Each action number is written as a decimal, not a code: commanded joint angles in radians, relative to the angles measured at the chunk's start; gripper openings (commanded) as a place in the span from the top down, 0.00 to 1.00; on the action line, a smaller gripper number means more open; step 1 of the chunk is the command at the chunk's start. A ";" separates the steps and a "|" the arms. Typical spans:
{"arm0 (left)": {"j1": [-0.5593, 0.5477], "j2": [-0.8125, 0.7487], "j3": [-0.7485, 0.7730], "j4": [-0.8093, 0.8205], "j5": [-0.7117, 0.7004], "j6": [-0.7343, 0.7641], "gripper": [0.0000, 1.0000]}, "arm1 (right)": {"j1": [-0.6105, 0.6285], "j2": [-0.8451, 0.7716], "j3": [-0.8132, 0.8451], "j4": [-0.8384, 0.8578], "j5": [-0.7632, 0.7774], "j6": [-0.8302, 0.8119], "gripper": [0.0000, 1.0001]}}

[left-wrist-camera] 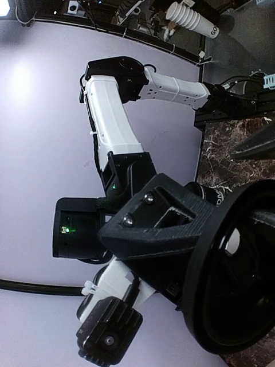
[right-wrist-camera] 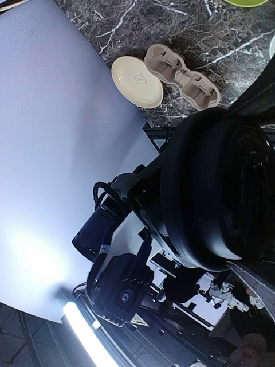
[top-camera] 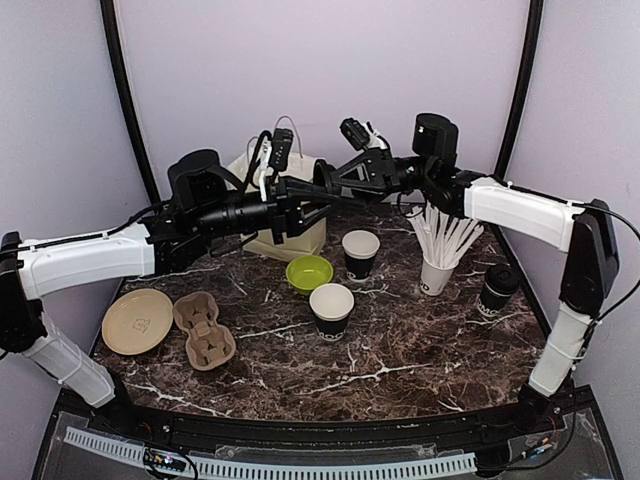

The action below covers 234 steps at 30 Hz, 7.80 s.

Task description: Pack the takeout coffee

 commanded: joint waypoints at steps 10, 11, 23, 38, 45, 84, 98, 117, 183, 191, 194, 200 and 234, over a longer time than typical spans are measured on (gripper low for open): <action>0.004 -0.263 -0.239 -0.279 -0.550 0.067 0.19 | -0.069 0.026 0.260 -0.910 0.373 -0.908 0.36; 0.008 -0.264 -0.262 -0.312 -0.569 0.047 0.20 | -0.069 0.024 0.272 -0.953 0.427 -0.954 0.36; 0.131 -0.017 -0.411 -0.186 -0.472 -0.150 0.57 | -0.049 0.006 0.324 -1.175 0.729 -1.214 0.35; 0.155 0.262 -0.360 0.076 -0.226 -0.180 0.75 | 0.123 0.134 0.463 -1.415 0.948 -1.392 0.36; 0.119 0.295 -0.353 0.100 -0.204 -0.172 0.75 | 0.132 0.152 0.471 -1.410 0.953 -1.393 0.36; 0.029 0.380 -0.292 0.088 -0.184 -0.079 0.75 | 0.185 0.150 0.412 -1.459 1.005 -1.428 0.37; -0.138 0.108 -0.209 -0.463 -0.288 0.546 0.21 | 0.071 -0.057 0.229 -1.431 1.032 -1.436 0.36; -0.217 0.375 0.146 -0.808 -0.323 1.175 0.18 | -0.042 -0.343 -0.355 -1.330 1.120 -1.448 0.35; -0.195 0.285 -0.161 0.085 -0.380 0.373 0.31 | 0.097 -0.274 -0.081 -1.316 0.763 -1.552 0.93; -0.194 0.110 -0.286 -0.057 -0.511 0.360 0.10 | 0.130 -0.248 -0.058 -1.306 0.915 -1.554 1.00; -0.192 -0.068 -0.349 -0.138 -0.596 0.320 0.03 | 0.186 -0.219 -0.064 -1.294 0.995 -1.566 1.00; -0.122 -0.314 -0.400 -0.306 -0.847 0.203 0.01 | 0.316 -0.108 -0.036 -1.274 1.068 -1.578 1.00; 0.037 -0.315 -0.233 -0.398 -0.847 0.233 0.01 | 0.243 -0.294 -0.199 -1.306 1.086 -1.577 0.31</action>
